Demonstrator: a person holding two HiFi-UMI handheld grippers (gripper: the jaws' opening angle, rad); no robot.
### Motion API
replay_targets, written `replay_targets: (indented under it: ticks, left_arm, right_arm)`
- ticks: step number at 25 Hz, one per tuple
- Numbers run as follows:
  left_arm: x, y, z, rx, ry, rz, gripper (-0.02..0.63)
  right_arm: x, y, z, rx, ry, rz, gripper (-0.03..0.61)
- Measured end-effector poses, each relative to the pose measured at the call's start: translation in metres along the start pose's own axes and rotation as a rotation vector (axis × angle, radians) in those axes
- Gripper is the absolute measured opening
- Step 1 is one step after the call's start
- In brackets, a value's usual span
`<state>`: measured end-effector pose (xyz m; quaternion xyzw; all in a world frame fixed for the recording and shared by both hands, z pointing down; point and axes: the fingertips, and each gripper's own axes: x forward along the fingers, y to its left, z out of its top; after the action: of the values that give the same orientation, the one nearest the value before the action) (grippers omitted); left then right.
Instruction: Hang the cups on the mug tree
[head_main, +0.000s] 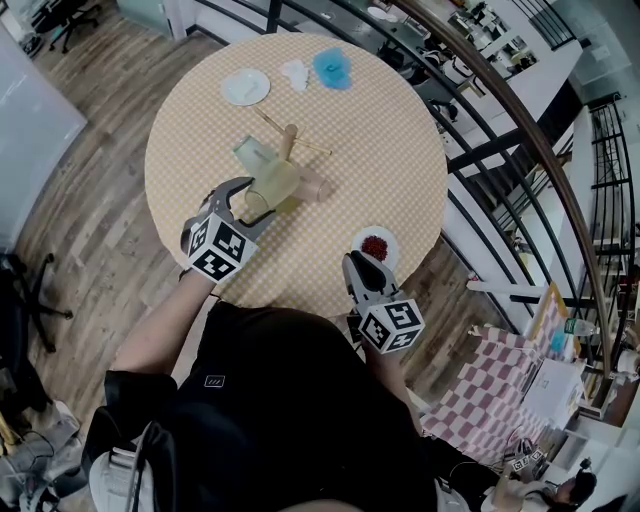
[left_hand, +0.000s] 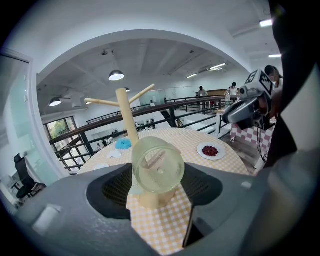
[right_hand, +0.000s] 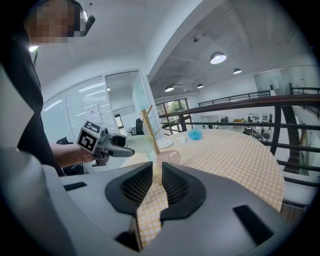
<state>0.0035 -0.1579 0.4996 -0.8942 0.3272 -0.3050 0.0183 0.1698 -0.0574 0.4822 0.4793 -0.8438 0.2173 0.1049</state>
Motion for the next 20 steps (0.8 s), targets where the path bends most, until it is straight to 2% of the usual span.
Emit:
replay_targets:
  ticks: [13,20]
  left_arm:
    - [-0.002,-0.002,-0.003,-0.011,-0.015,0.007,0.299]
    - [-0.01,-0.001,0.006,-0.021,-0.067,0.02,0.301]
  right_arm:
    - [0.0,0.001,-0.006,0.003,0.008,0.0,0.066]
    - [0.003,0.005,-0.006,0.002,0.013,0.007,0.066]
